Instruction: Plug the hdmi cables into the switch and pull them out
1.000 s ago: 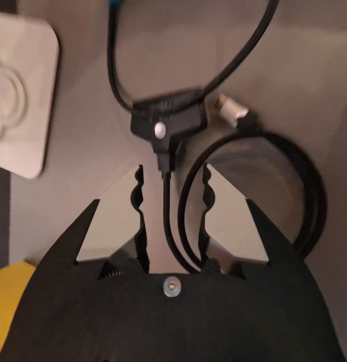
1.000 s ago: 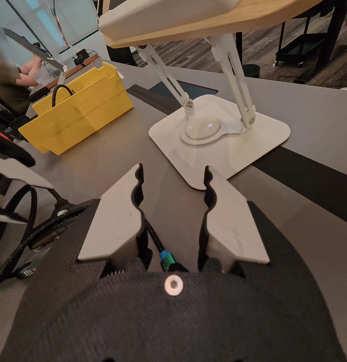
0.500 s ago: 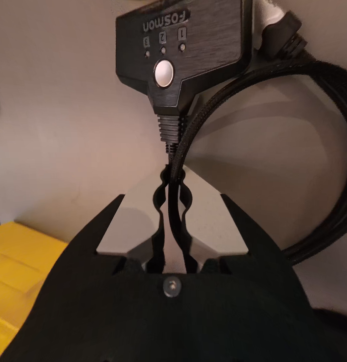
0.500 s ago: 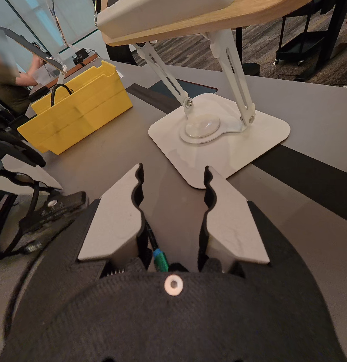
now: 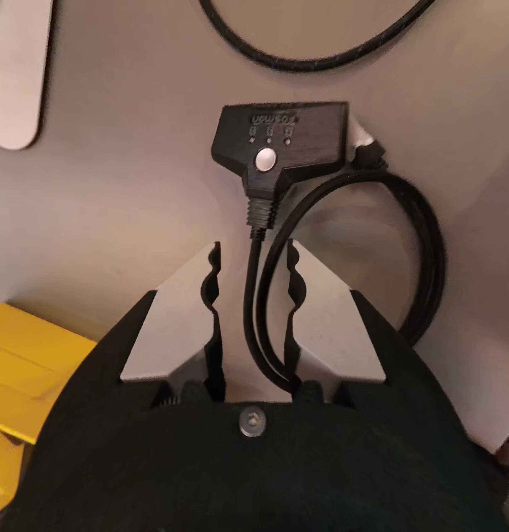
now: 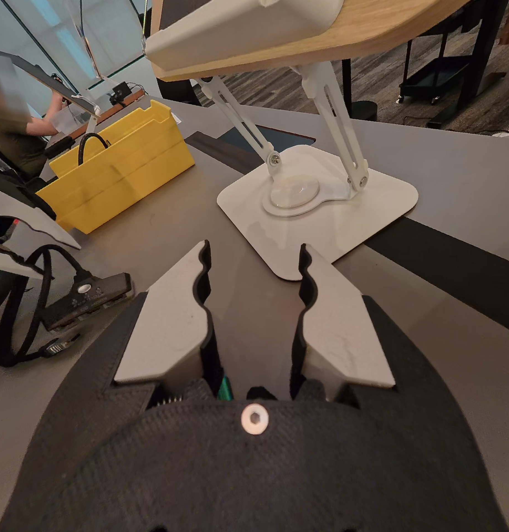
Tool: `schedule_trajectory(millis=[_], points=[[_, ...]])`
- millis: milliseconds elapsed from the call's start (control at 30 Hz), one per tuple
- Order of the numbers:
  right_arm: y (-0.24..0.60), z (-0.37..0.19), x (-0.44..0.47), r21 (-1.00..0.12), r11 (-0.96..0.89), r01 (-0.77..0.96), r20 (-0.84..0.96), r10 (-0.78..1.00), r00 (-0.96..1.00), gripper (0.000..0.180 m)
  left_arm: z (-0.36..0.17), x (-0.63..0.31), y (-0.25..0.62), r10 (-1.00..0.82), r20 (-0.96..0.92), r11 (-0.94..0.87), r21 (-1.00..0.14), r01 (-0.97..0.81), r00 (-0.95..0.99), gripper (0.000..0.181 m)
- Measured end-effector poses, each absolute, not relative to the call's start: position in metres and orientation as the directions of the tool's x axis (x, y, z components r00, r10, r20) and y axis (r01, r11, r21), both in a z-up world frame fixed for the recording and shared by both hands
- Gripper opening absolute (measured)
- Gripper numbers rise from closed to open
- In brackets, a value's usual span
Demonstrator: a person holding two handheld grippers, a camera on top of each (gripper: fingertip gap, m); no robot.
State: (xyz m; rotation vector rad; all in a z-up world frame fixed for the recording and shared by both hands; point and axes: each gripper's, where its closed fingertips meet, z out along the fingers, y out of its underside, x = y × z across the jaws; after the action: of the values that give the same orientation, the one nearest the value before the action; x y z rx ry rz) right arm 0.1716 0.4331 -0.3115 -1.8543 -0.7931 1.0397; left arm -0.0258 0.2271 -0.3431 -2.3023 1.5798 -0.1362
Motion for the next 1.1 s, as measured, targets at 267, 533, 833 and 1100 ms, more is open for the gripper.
schedule_trajectory(millis=[267, 533, 833, 1100], points=[[0.436, -0.306, 0.177, -0.894, -0.440, 0.088, -0.355, 0.813, 0.462, 0.060, -0.329, -0.025, 0.225, -0.954, -0.070, -0.267, -0.231, -0.936, 0.290, 0.041], [0.441, -0.293, 0.180, -0.918, -0.394, 0.055, -0.319, 0.812, 0.489, 0.059, -0.301, 0.054, 0.289, -0.934, -0.225, -0.167, -0.409, -0.897, 0.276, 0.038], [0.453, -0.268, 0.200, -0.941, -0.332, -0.058, -0.309, 0.780, 0.544, 0.059, -0.346, 0.174, 0.331, -0.968, -0.223, -0.016, -0.398, -0.917, 0.113, 0.041], [0.454, -0.266, 0.200, -0.941, -0.331, -0.074, -0.317, 0.779, 0.541, 0.059, -0.384, 0.197, 0.349, -0.980, -0.165, -0.044, -0.356, -0.933, 0.109, 0.006]])
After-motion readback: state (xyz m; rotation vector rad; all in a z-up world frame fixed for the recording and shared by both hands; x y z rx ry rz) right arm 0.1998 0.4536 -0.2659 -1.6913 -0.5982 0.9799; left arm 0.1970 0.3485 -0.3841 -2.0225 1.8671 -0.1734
